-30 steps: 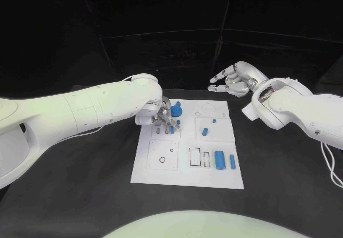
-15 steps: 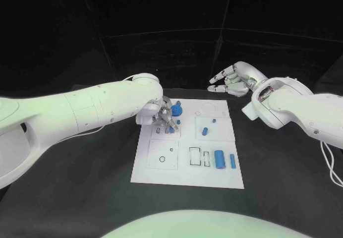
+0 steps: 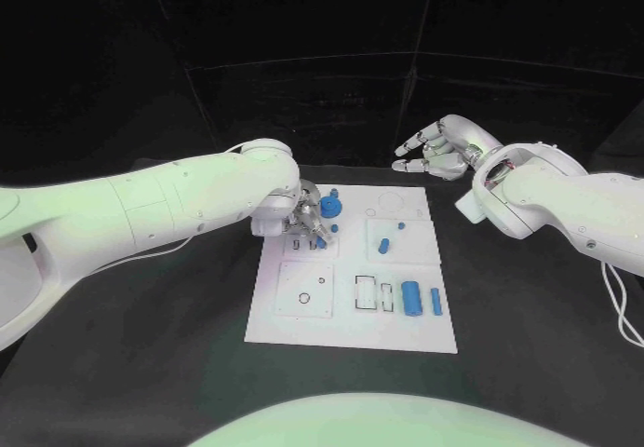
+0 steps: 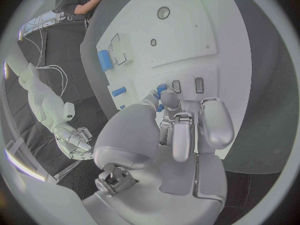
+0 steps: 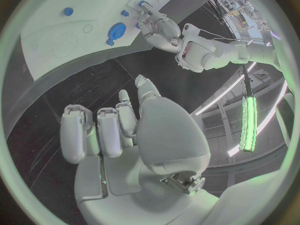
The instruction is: Assemble the parts on the task board
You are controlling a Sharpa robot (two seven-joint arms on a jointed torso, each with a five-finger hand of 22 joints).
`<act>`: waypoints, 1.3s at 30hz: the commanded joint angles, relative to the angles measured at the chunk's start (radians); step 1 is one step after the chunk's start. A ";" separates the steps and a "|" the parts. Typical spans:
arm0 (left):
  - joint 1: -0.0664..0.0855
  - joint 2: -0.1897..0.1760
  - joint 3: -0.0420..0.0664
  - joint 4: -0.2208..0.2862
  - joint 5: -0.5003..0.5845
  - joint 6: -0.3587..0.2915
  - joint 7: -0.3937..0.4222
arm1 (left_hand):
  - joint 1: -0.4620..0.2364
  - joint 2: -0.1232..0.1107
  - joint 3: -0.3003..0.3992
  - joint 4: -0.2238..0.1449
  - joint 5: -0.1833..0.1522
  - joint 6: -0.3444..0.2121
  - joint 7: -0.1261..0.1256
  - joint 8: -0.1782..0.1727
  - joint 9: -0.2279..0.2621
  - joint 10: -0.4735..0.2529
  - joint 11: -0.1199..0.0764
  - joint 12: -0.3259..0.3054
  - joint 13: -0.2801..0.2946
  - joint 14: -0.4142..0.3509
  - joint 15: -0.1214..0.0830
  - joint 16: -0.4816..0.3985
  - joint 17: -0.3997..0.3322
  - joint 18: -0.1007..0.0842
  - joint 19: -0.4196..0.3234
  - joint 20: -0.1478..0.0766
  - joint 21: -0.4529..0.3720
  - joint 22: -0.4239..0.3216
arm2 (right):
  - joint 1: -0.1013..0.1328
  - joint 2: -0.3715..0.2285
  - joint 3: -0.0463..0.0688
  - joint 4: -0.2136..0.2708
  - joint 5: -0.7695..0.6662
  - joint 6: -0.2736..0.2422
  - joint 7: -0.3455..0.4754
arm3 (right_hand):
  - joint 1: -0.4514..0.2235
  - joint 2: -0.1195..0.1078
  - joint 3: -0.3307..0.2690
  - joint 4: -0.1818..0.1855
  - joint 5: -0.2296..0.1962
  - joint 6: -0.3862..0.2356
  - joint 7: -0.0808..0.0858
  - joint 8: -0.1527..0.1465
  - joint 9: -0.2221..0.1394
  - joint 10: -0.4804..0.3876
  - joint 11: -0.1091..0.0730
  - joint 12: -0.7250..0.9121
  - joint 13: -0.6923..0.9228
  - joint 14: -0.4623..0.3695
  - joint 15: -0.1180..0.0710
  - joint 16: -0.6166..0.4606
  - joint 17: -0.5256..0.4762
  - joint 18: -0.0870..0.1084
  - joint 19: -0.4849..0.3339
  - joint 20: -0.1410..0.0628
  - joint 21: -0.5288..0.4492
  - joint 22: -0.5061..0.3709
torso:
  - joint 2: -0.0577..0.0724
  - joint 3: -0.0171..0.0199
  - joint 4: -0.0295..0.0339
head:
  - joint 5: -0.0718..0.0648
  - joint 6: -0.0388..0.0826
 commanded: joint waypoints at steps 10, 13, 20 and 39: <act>0.004 -0.088 0.000 0.105 0.050 -0.177 0.096 | -0.165 -0.109 0.469 -0.191 -0.011 -0.007 0.000 0.049 0.036 0.019 0.002 0.013 -0.019 0.099 0.004 0.005 0.242 -0.010 -0.006 0.006 -0.008 -0.007 | 0.002 0.002 0.001 -0.030 0.010 0.012 -0.001 | 0.009 -0.002 0.004 -0.007 0.010 -0.002 0.001 0.004 -0.001 -0.013 0.000 -0.010 -0.008 0.047 -0.008 -0.009 -0.010 0.022 -0.010 0.000 -0.011 0.052 | -0.002 -0.0019 0.0090 | -0.002 -0.005; 0.000 -0.111 0.000 0.127 0.042 -0.224 0.114 | -0.168 -0.111 0.475 -0.191 -0.016 -0.007 -0.001 0.051 0.037 0.018 0.001 0.010 -0.025 0.099 0.003 0.007 0.245 -0.011 -0.005 0.006 -0.006 -0.003 | 0.002 0.002 0.001 -0.039 0.012 0.016 -0.001 | 0.009 -0.001 0.004 -0.007 0.010 -0.002 0.001 0.004 -0.001 -0.016 0.000 -0.015 -0.012 0.046 -0.008 -0.012 -0.015 0.023 -0.013 0.000 -0.013 0.048 | -0.004 -0.0045 0.0127 | -0.002 -0.004; -0.017 -0.150 -0.001 0.154 -0.003 -0.280 0.117 | -0.170 -0.112 0.479 -0.190 -0.018 -0.006 -0.001 0.053 0.038 0.017 0.000 0.008 -0.029 0.100 0.003 0.009 0.249 -0.012 -0.003 0.005 -0.003 0.002 | 0.002 0.000 0.001 -0.046 0.014 0.022 -0.003 | 0.010 -0.002 0.005 -0.008 0.010 -0.003 0.002 0.004 -0.001 -0.018 0.001 -0.018 -0.014 0.045 -0.008 -0.015 -0.018 0.023 -0.016 0.000 -0.015 0.045 | -0.007 -0.0026 0.0200 | -0.001 -0.006; -0.051 -0.135 -0.001 0.120 -0.038 -0.299 0.110 | -0.174 -0.118 0.484 -0.190 -0.019 -0.005 -0.003 0.056 0.040 0.010 -0.001 -0.006 -0.050 0.100 0.002 0.009 0.249 -0.012 -0.002 0.004 -0.002 0.004 | 0.002 0.005 0.001 -0.053 0.015 0.044 -0.005 | 0.013 -0.002 0.007 -0.009 0.005 -0.004 0.002 0.004 -0.002 -0.031 0.001 -0.037 -0.031 0.042 -0.007 -0.023 -0.031 0.026 -0.023 0.001 -0.021 0.035 | -0.005 -0.0023 0.0181 | 0.003 -0.012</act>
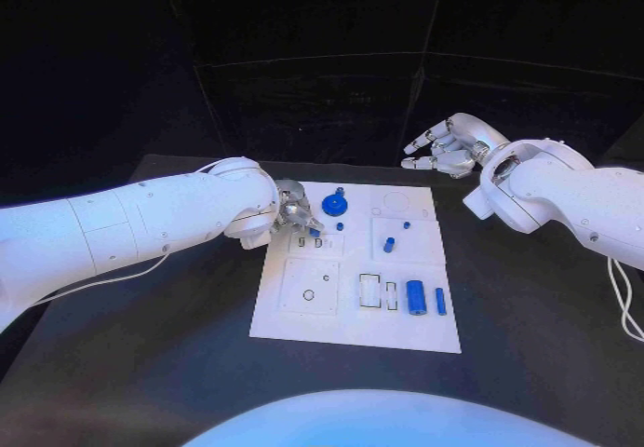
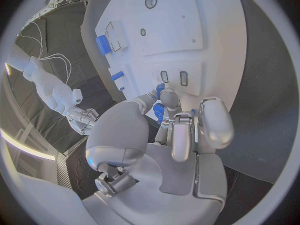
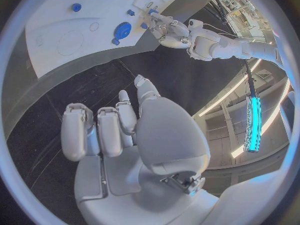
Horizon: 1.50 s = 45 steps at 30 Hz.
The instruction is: Assemble the parts on the task board
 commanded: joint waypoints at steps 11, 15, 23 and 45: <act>-0.009 0.019 0.000 -0.007 -0.016 0.036 -0.007 | 0.002 0.003 0.135 -0.125 -0.003 -0.002 -0.008 0.005 0.002 0.000 -0.002 -0.001 0.006 0.100 0.002 0.004 0.246 -0.012 0.003 0.000 0.003 0.000 | 0.002 0.006 0.001 -0.001 0.002 0.014 0.002 | 0.009 0.002 0.004 -0.002 -0.002 -0.006 0.003 0.004 -0.002 -0.031 0.002 -0.047 -0.034 0.038 -0.007 -0.017 -0.018 0.013 -0.017 0.001 -0.013 0.024 | 0.000 0.0007 -0.0008 | 0.001 -0.005; -0.010 0.020 0.000 -0.007 -0.016 0.051 -0.017 | 0.002 0.003 0.135 -0.125 -0.003 -0.002 -0.008 0.005 0.002 0.000 -0.002 -0.001 0.006 0.100 0.002 0.004 0.246 -0.012 0.003 0.000 0.003 0.000 | 0.002 0.006 0.001 -0.001 0.002 0.014 0.002 | 0.009 0.003 0.004 -0.002 -0.002 -0.006 0.003 0.004 -0.002 -0.033 0.001 -0.049 -0.036 0.038 -0.007 -0.018 -0.019 0.013 -0.017 0.001 -0.014 0.023 | 0.000 0.0017 -0.0014 | 0.002 -0.008; -0.010 0.022 -0.001 -0.008 -0.016 0.087 -0.036 | 0.006 -0.001 0.143 -0.131 -0.003 -0.002 -0.009 0.006 0.003 0.002 -0.003 0.000 0.005 0.099 0.001 0.003 0.244 -0.012 0.003 -0.001 0.002 -0.001 | 0.002 0.007 0.001 -0.001 0.002 0.015 0.001 | 0.009 0.003 0.004 -0.002 -0.002 -0.006 0.003 0.004 -0.002 -0.033 0.001 -0.049 -0.036 0.038 -0.007 -0.018 -0.019 0.013 -0.017 0.001 -0.014 0.023 | 0.000 0.0009 0.0001 | 0.002 -0.011; -0.010 0.021 -0.001 -0.007 -0.016 0.115 -0.057 | 0.008 -0.001 0.152 -0.135 -0.002 -0.002 -0.009 0.009 0.005 0.009 -0.003 0.008 0.016 0.099 0.000 0.002 0.242 -0.012 0.003 -0.002 0.002 0.000 | 0.002 0.007 0.001 -0.003 0.002 0.018 0.001 | 0.007 0.004 0.006 0.000 -0.012 -0.004 0.002 0.006 -0.001 -0.030 0.001 -0.052 -0.039 0.038 -0.008 -0.020 -0.020 0.013 -0.017 0.000 -0.015 0.023 | 0.000 0.0003 -0.0003 | 0.004 -0.015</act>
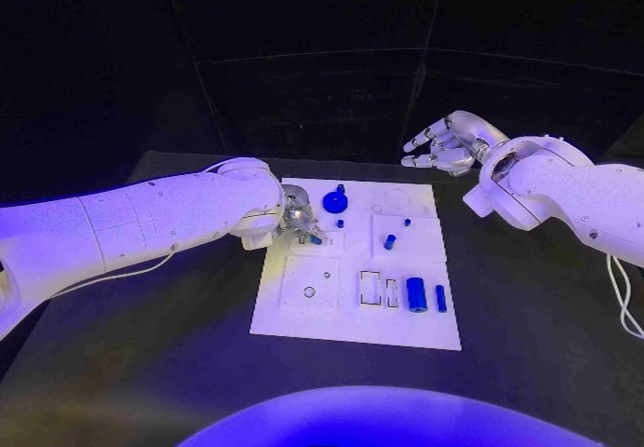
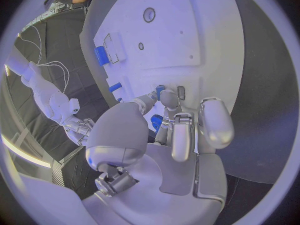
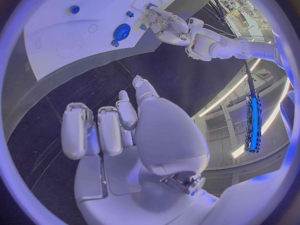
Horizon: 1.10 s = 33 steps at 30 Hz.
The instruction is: Assemble the parts on the task board
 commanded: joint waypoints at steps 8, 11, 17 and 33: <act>-0.001 0.010 -0.002 -0.010 -0.003 0.017 -0.015 | -0.023 0.009 0.140 -0.104 0.005 0.010 -0.006 0.018 0.008 0.017 -0.002 0.020 0.010 0.098 0.000 0.001 0.240 -0.013 0.004 -0.002 0.003 0.004 | 0.002 -0.004 0.001 0.002 0.001 0.004 0.002 | -0.003 0.004 0.001 0.008 -0.065 -0.004 0.001 0.009 -0.001 -0.001 0.000 -0.009 -0.006 0.039 -0.008 -0.009 -0.003 0.013 -0.006 0.000 -0.009 0.022 | 0.000 -0.0001 0.0013 | -0.001 -0.002; -0.001 0.017 -0.002 -0.017 -0.002 0.019 -0.017 | -0.038 0.005 0.136 -0.094 0.004 0.012 -0.008 0.022 0.010 0.018 -0.003 0.023 0.011 0.098 -0.001 0.001 0.240 -0.013 0.005 -0.003 0.004 0.006 | 0.002 -0.007 0.001 0.001 0.001 0.004 0.001 | -0.003 0.004 0.001 0.008 -0.065 -0.004 0.001 0.009 -0.001 -0.001 0.000 -0.009 -0.006 0.039 -0.008 -0.009 -0.003 0.013 -0.006 0.000 -0.009 0.022 | 0.001 -0.0001 -0.0017 | 0.000 -0.002; 0.000 0.031 -0.001 -0.034 0.022 0.032 -0.024 | -0.080 0.005 0.119 -0.054 0.004 0.021 -0.012 0.030 0.013 0.019 -0.006 0.026 0.007 0.098 -0.004 0.001 0.240 -0.014 0.008 -0.005 0.008 0.013 | 0.002 -0.005 0.001 -0.001 0.002 0.004 0.001 | -0.007 0.004 -0.001 0.011 -0.074 -0.004 0.000 0.009 -0.001 0.000 0.000 -0.009 -0.007 0.039 -0.008 -0.010 -0.003 0.013 -0.006 0.000 -0.010 0.021 | 0.000 0.0009 -0.0019 | -0.001 -0.005; 0.002 0.061 -0.001 -0.079 0.069 0.079 -0.050 | -0.131 -0.012 0.089 -0.013 0.004 0.034 -0.018 0.040 0.016 0.020 -0.011 0.037 0.011 0.097 -0.008 -0.001 0.236 -0.016 0.010 -0.008 0.012 0.022 | 0.002 0.006 0.001 -0.009 0.007 0.007 0.002 | -0.022 0.006 -0.009 0.023 -0.093 -0.006 0.000 0.011 -0.001 0.002 0.000 -0.009 -0.008 0.039 -0.008 -0.012 -0.005 0.014 -0.007 0.000 -0.012 0.019 | 0.000 0.0001 -0.0007 | -0.007 -0.006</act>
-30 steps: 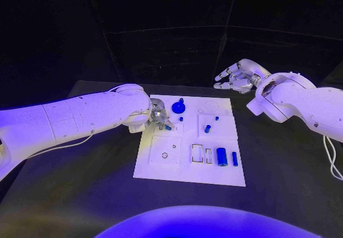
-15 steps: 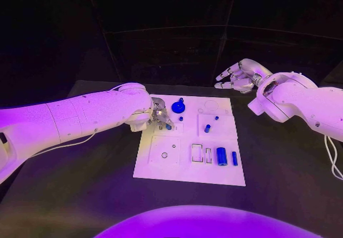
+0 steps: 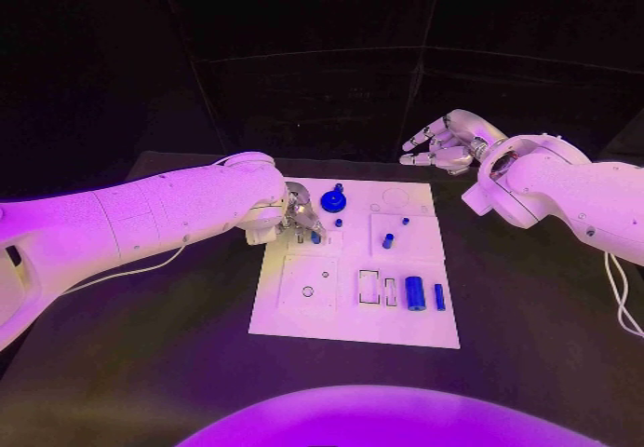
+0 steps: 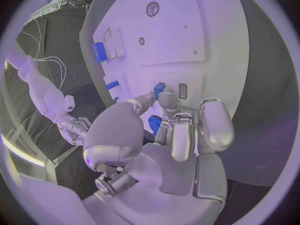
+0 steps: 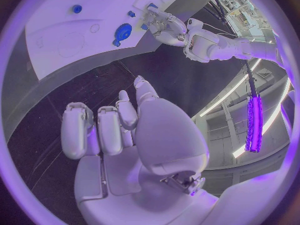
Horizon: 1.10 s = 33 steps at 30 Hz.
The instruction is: Assemble the parts on the task board
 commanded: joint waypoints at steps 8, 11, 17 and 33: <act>-0.003 0.003 -0.002 -0.002 0.023 0.026 -0.024 | -0.058 -0.062 -0.099 0.029 0.002 0.023 -0.002 0.018 0.004 0.003 -0.006 0.012 0.003 0.098 -0.009 0.000 0.238 -0.017 0.005 -0.004 0.009 0.007 | 0.002 0.009 0.001 -0.006 0.008 0.004 0.007 | -0.013 0.003 0.000 0.009 -0.007 -0.006 0.000 0.006 -0.001 -0.001 0.001 -0.010 -0.006 0.037 -0.008 -0.009 -0.010 0.016 -0.013 0.000 -0.009 0.010 | -0.001 -0.0008 0.0027 | -0.004 0.003; -0.003 0.002 -0.002 -0.002 0.023 0.019 -0.025 | -0.074 -0.080 -0.152 0.042 0.002 0.024 -0.003 0.020 0.004 0.004 -0.007 0.017 0.005 0.098 -0.010 0.001 0.240 -0.018 0.007 -0.005 0.012 0.013 | 0.002 0.011 0.001 -0.008 0.010 0.005 0.008 | -0.015 0.003 -0.001 0.010 -0.007 -0.007 0.000 0.006 -0.001 -0.002 0.001 -0.010 -0.006 0.037 -0.008 -0.010 -0.011 0.016 -0.013 0.000 -0.010 0.009 | 0.000 -0.0006 0.0028 | -0.005 0.004; -0.003 0.001 -0.002 -0.003 0.023 0.009 -0.025 | -0.083 -0.083 -0.251 0.073 0.002 0.026 -0.008 0.023 0.004 0.007 -0.011 0.026 0.010 0.099 -0.013 0.004 0.244 -0.019 0.009 -0.008 0.016 0.021 | 0.002 0.015 0.001 -0.012 0.011 0.005 0.009 | -0.023 0.006 -0.011 0.019 -0.037 -0.010 -0.001 0.007 -0.001 -0.001 0.001 -0.009 -0.007 0.037 -0.008 -0.011 -0.011 0.016 -0.013 0.000 -0.012 0.009 | 0.001 -0.0018 0.0023 | -0.003 0.004; -0.002 -0.026 0.001 0.017 0.023 -0.010 -0.007 | -0.077 -0.098 -0.432 0.149 -0.001 0.029 -0.019 0.032 0.007 0.012 -0.020 0.039 0.017 0.101 -0.022 0.009 0.253 -0.021 0.012 -0.019 0.022 0.035 | 0.002 0.016 0.000 -0.022 0.011 0.010 0.012 | -0.034 0.008 -0.020 0.030 -0.041 -0.013 0.000 0.008 -0.001 -0.010 0.001 -0.022 -0.018 0.033 -0.008 -0.026 -0.030 0.020 -0.025 0.000 -0.023 -0.008 | -0.002 -0.0020 0.0029 | -0.006 0.010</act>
